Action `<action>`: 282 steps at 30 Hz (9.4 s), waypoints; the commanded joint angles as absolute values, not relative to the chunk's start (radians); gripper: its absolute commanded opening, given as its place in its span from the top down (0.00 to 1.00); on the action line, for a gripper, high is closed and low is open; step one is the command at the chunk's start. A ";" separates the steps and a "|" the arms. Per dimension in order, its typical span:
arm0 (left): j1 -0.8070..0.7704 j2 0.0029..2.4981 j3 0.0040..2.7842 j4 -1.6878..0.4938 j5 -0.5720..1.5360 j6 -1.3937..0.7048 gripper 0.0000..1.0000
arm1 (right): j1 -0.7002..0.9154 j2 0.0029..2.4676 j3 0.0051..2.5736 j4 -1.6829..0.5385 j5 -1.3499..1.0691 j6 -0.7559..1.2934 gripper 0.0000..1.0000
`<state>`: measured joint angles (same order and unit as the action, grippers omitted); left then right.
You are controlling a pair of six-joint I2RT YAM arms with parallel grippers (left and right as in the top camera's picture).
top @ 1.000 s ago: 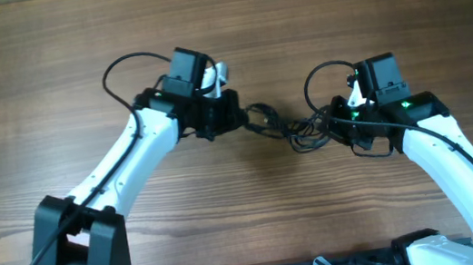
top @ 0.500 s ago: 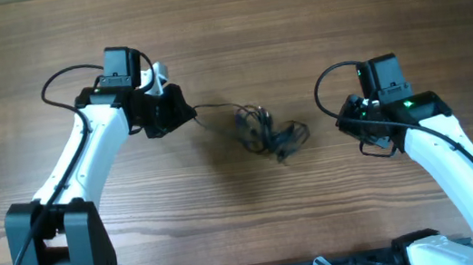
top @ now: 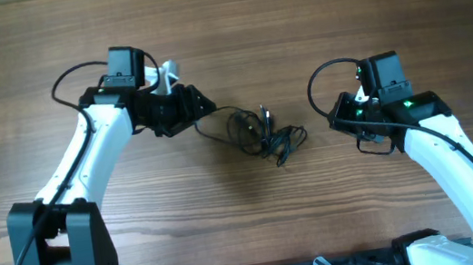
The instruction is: Untangle cables
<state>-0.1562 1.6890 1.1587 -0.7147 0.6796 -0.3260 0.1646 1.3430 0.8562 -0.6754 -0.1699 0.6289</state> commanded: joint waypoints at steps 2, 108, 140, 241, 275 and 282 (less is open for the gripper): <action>-0.232 1.687 1.164 -0.710 0.730 -0.238 0.40 | 0.163 1.351 0.865 -0.673 -0.212 0.602 0.63; -0.371 1.543 1.227 -0.538 0.892 -0.379 0.96 | 0.175 1.351 0.864 -0.298 -0.900 0.614 0.55; -0.458 1.543 1.227 -0.471 0.892 -0.382 0.96 | 0.180 1.351 0.863 -0.335 -0.893 0.869 0.71; -0.005 1.536 1.209 -0.806 0.246 -0.374 0.96 | -0.054 1.351 0.862 -0.724 0.335 0.785 0.96; -0.512 1.772 1.209 -0.579 0.420 -0.731 0.25 | -0.054 1.351 0.862 -0.540 -0.364 0.445 0.96; -0.593 1.834 1.209 -0.525 0.275 -0.880 0.28 | -0.054 1.351 0.862 -0.546 -0.364 0.445 0.96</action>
<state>-0.5713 1.8164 1.2137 -0.5510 0.3592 -0.8043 -0.0525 1.3533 0.8566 -0.5446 -0.3405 0.4656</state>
